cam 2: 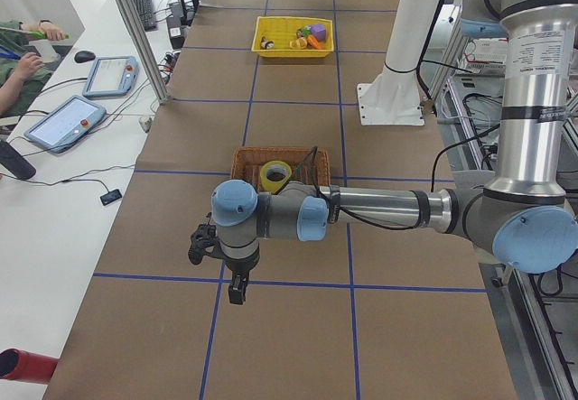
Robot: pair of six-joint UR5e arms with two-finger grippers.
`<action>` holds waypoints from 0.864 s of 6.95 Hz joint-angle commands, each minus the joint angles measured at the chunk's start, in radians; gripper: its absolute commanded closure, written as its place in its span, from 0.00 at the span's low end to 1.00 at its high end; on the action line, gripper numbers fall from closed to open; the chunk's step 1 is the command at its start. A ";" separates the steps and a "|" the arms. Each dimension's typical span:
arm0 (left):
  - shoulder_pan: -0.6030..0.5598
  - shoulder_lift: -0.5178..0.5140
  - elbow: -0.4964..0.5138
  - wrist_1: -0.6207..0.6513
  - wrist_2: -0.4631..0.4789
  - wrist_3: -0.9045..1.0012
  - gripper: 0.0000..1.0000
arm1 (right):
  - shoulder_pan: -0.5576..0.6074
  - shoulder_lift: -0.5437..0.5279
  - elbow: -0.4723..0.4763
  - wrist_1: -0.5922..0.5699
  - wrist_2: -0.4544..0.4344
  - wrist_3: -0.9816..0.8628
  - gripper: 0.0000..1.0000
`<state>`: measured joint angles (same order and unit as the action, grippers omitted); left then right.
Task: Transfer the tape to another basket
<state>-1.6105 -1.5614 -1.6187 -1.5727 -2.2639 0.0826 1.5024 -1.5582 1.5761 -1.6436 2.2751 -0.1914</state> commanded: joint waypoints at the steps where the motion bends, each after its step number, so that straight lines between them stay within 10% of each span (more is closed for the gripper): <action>1: 0.003 0.000 -0.009 0.000 -0.003 -0.021 0.02 | 0.019 0.004 0.007 0.001 0.004 0.004 0.00; 6: 0.021 0.003 -0.010 -0.030 -0.003 -0.095 0.02 | 0.027 0.010 0.007 -0.001 0.012 0.004 0.00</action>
<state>-1.5927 -1.5596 -1.6296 -1.5972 -2.2681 -0.0058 1.5270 -1.5511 1.5825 -1.6444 2.2867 -0.1872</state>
